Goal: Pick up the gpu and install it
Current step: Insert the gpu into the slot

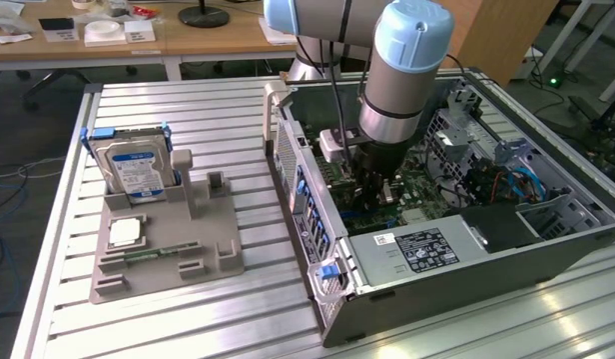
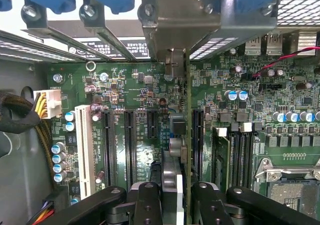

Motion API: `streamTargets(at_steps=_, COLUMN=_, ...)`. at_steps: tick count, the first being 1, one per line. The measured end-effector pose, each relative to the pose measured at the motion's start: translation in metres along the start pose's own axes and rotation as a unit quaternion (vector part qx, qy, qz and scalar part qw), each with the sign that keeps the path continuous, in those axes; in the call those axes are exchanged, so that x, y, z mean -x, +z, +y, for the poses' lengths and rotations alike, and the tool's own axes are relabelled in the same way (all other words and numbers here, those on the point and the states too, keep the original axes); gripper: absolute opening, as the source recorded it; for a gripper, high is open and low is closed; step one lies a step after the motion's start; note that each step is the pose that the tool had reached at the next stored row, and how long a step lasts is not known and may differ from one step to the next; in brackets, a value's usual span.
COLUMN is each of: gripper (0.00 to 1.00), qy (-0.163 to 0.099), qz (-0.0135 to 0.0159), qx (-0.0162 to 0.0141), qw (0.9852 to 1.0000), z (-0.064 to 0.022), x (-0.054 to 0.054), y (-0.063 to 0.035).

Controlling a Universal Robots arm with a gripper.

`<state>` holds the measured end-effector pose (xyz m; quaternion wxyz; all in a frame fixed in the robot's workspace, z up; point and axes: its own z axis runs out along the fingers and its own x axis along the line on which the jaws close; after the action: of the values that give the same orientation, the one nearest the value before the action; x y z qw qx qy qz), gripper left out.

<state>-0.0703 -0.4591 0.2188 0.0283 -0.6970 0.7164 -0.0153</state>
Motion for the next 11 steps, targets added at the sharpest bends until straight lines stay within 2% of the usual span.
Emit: streamTargets(at_steps=11, gripper=0.28, qy=0.0, qz=0.0001, qx=0.0001, qw=1.0, z=0.0007, x=-0.0001, y=0.0023)
